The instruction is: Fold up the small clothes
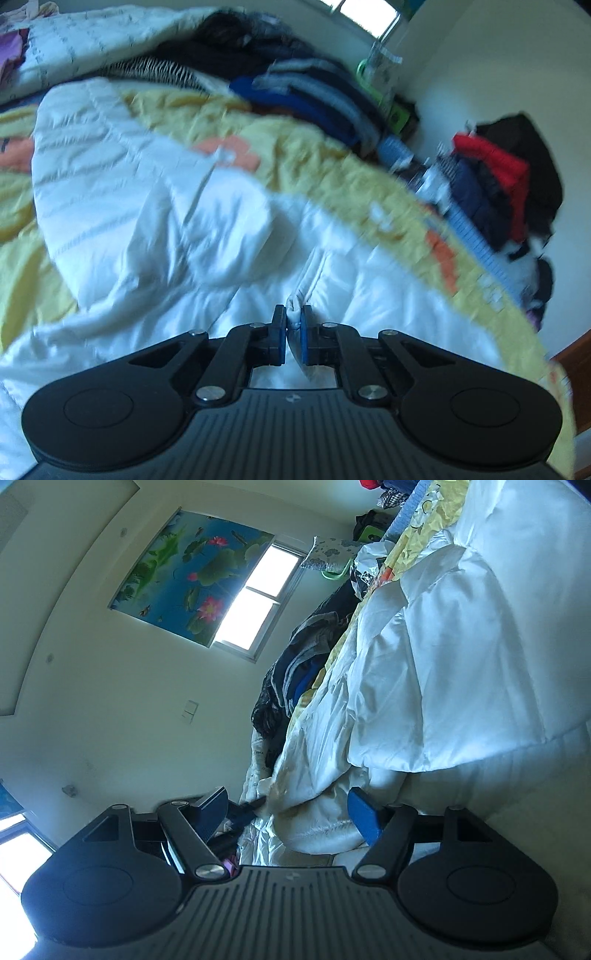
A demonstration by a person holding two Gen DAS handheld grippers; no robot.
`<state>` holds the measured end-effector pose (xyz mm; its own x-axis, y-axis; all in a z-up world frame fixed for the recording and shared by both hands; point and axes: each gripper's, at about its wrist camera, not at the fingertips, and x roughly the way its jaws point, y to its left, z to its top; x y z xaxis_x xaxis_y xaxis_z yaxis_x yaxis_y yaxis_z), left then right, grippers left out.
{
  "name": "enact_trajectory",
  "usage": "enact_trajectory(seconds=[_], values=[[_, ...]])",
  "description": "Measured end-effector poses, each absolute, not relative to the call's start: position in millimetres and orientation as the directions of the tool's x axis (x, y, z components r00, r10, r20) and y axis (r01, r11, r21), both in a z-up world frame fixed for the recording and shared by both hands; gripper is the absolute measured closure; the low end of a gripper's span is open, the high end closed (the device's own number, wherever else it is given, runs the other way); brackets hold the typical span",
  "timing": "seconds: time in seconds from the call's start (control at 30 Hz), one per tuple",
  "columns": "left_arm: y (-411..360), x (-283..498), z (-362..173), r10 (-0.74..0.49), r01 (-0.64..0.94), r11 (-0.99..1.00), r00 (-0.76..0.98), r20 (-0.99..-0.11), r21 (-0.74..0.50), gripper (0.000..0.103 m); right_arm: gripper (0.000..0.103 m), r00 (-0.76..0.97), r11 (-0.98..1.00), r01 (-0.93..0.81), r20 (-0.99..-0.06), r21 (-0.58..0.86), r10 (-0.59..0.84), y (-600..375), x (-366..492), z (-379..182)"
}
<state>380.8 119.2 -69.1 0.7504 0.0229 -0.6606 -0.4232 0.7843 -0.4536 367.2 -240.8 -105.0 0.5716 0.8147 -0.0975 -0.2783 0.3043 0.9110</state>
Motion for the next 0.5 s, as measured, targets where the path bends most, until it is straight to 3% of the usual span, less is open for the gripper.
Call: enact_trajectory(seconds=[0.27, 0.33, 0.4, 0.5], values=[[111.4, 376.3, -86.9, 0.009, -0.407, 0.812, 0.725, -0.689, -0.418, 0.094, 0.027, 0.567, 0.306, -0.279, -0.101, 0.91, 0.817, -241.0, 367.9, -105.6], [115.8, 368.8, -80.6, 0.006, -0.416, 0.8, 0.725, -0.688, -0.432, 0.091, 0.027, 0.557, 0.333, -0.259, -0.141, 0.907, 0.819, -240.8, 368.6, -100.5], [117.5, 354.9, -67.3, 0.034, -0.416, 0.8, 0.752, -0.658, -0.433, 0.086, 0.028, 0.545, 0.37, -0.227, -0.198, 0.901, 0.815, -244.6, 365.8, -86.6], [108.8, 327.5, -43.0, 0.165, -0.42, 0.83, 0.814, -0.557, -0.368, 0.061, 0.025, 0.576, 0.362, -0.314, -0.127, 0.878, 0.808, -265.1, 351.2, -53.9]])
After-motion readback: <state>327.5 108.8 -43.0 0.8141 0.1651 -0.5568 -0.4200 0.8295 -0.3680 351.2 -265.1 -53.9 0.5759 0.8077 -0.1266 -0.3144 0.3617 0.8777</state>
